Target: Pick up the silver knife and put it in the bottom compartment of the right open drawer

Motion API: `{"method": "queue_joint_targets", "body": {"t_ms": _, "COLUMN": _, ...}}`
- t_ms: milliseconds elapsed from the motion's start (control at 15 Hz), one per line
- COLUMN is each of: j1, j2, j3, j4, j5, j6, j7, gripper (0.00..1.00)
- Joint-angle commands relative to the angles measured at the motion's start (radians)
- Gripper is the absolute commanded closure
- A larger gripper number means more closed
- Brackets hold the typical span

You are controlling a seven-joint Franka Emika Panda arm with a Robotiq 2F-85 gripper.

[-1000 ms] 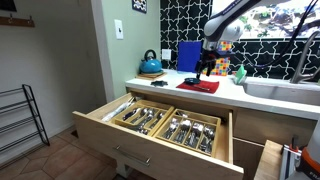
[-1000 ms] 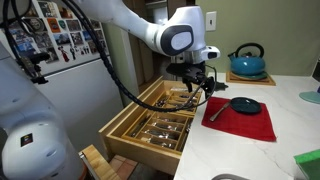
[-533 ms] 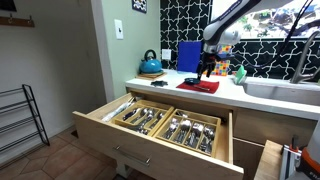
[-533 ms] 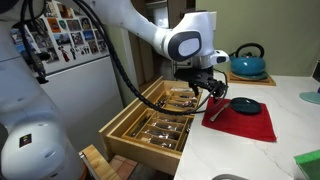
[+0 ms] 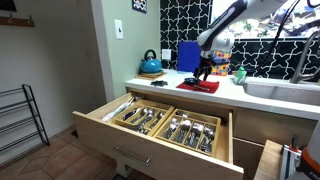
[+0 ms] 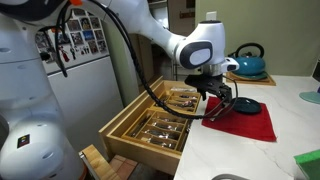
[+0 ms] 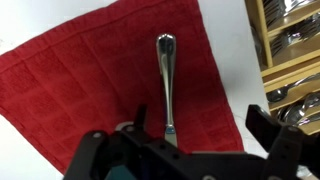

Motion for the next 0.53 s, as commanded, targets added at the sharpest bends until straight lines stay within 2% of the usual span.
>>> {"method": "queue_joint_targets", "body": {"t_ms": 0, "j1": -0.035, "j2": 0.078, "j3": 0.020, "j4": 0.051, "j5": 0.028, "j6": 0.019, "j7": -0.025, "gripper": 0.00}}
{"method": "queue_joint_targets", "body": {"t_ms": 67, "j1": -0.041, "j2": 0.090, "j3": 0.024, "j4": 0.059, "j5": 0.029, "j6": 0.017, "j7": -0.025, "gripper": 0.00}}
{"method": "queue_joint_targets", "body": {"t_ms": 133, "j1": -0.046, "j2": 0.101, "j3": 0.029, "j4": 0.067, "j5": 0.028, "j6": 0.018, "j7": -0.023, "gripper": 0.08}}
{"method": "queue_joint_targets", "body": {"t_ms": 200, "j1": -0.051, "j2": 0.111, "j3": 0.033, "j4": 0.074, "j5": 0.024, "j6": 0.020, "j7": -0.018, "gripper": 0.17}}
{"method": "queue_joint_targets", "body": {"t_ms": 267, "j1": -0.053, "j2": 0.120, "j3": 0.035, "j4": 0.079, "j5": 0.012, "j6": 0.025, "j7": -0.010, "gripper": 0.32}}
{"method": "queue_joint_targets", "body": {"t_ms": 333, "j1": -0.056, "j2": 0.129, "j3": 0.037, "j4": 0.085, "j5": 0.007, "j6": 0.026, "j7": -0.003, "gripper": 0.41}}
{"method": "queue_joint_targets", "body": {"t_ms": 400, "j1": -0.058, "j2": 0.136, "j3": 0.039, "j4": 0.091, "j5": 0.001, "j6": 0.026, "j7": 0.001, "gripper": 0.35}}
{"method": "queue_joint_targets", "body": {"t_ms": 467, "j1": -0.060, "j2": 0.143, "j3": 0.041, "j4": 0.097, "j5": -0.003, "j6": 0.027, "j7": 0.003, "gripper": 0.36}}
